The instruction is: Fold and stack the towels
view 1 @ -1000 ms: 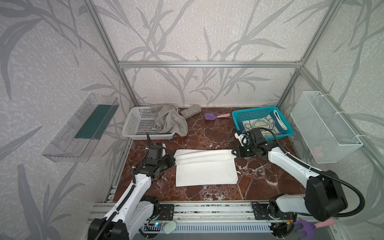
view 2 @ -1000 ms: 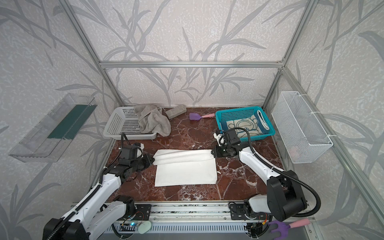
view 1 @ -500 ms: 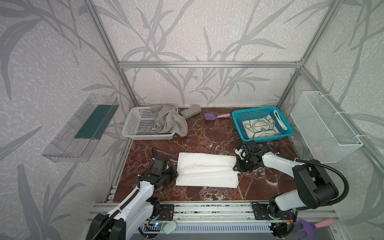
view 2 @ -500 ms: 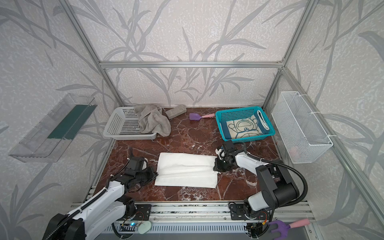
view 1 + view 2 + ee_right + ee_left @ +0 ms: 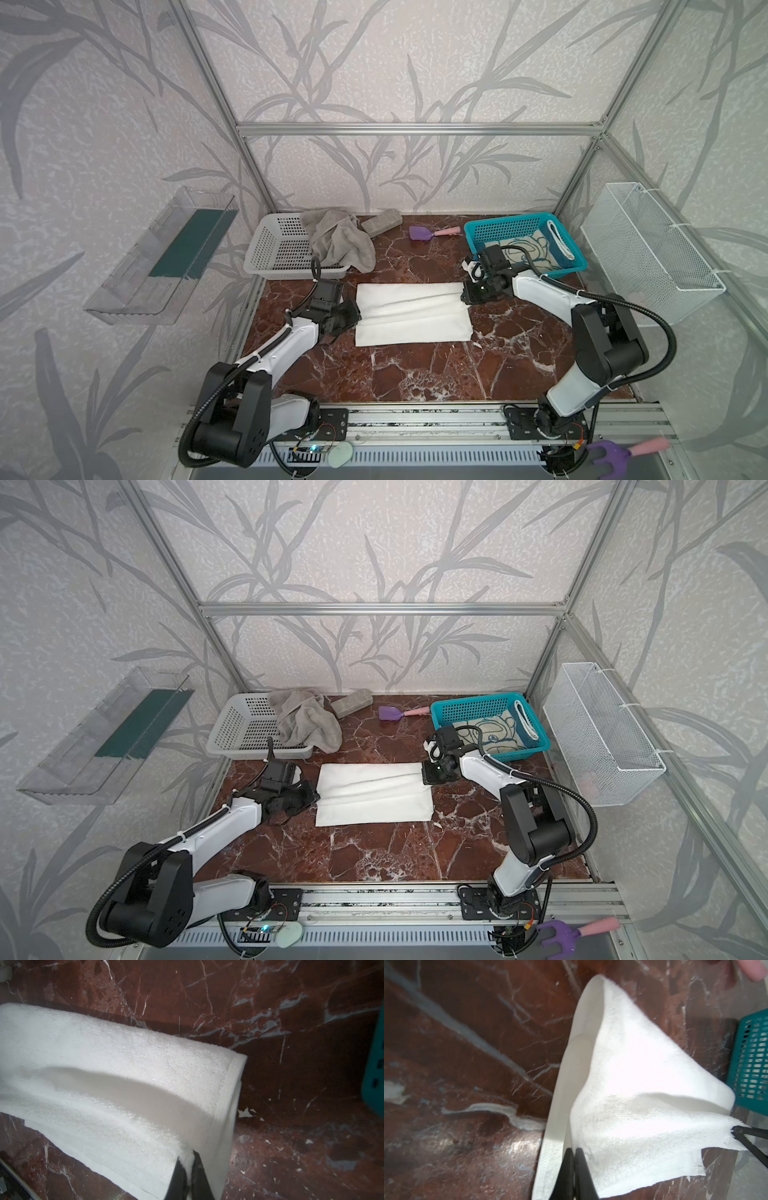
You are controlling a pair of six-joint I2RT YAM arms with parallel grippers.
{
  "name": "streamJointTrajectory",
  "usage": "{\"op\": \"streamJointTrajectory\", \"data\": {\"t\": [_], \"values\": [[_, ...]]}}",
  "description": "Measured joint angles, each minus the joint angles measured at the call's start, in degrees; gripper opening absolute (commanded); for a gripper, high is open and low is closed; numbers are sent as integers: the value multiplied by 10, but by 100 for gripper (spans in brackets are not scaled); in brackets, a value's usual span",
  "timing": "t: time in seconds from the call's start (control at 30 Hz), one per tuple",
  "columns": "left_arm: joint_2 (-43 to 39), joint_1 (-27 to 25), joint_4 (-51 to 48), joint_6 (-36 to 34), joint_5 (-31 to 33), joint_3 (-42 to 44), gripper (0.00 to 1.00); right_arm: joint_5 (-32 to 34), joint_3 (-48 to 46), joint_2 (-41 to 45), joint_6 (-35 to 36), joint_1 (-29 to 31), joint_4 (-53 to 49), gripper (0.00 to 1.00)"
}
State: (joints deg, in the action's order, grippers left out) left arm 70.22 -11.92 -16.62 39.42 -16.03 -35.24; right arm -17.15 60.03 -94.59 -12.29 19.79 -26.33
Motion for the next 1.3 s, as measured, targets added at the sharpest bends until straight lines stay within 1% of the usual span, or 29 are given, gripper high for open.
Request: {"op": "streamJointTrajectory", "data": {"t": [0.1,0.23,0.4,0.5,0.53,0.57,0.6,0.67,0.7,0.73,0.8,0.93,1.03,1.1,1.17,1.23,1.3], "values": [[-27,0,-23,-16,-1,-12,0,2,-9,30,6,0,-24,0],[-67,0,-55,-24,-5,0,0,-6,-46,80,10,0,-41,0],[-112,0,-50,-17,-12,71,0,-38,-123,127,-2,1,-37,0],[-106,-1,-40,-8,-20,111,0,-59,-159,125,-12,3,-29,0],[-97,-1,-37,-7,-22,117,0,-64,-167,122,-14,4,-25,1],[-84,-1,-32,-7,-22,121,0,-69,-173,119,-15,5,-23,7],[-70,-1,-27,-7,-23,122,2,-72,-177,116,-17,5,-22,15],[-46,0,-19,-8,-24,118,18,-73,-179,114,-24,5,-23,32],[-37,1,-18,-12,-20,111,28,-73,-179,115,-24,5,-23,37],[-30,1,-20,-12,-19,102,36,-73,-177,116,-25,4,-27,40],[-21,1,-27,-16,-9,83,41,-71,-171,125,-27,3,-45,44],[-37,4,-60,-24,22,68,41,-71,-150,178,-29,3,-88,46],[-81,4,-80,-30,45,61,41,-71,-135,223,-36,3,-98,47],[-114,4,-83,-34,56,59,41,-71,-129,236,-43,3,-96,47],[-129,2,-81,-33,57,54,40,-71,-128,230,-51,3,-87,47],[-125,-8,-71,-32,54,49,40,-71,-127,207,-57,5,-78,46],[-98,-38,-63,-33,52,37,41,-70,-117,165,-61,10,-78,40]]}}
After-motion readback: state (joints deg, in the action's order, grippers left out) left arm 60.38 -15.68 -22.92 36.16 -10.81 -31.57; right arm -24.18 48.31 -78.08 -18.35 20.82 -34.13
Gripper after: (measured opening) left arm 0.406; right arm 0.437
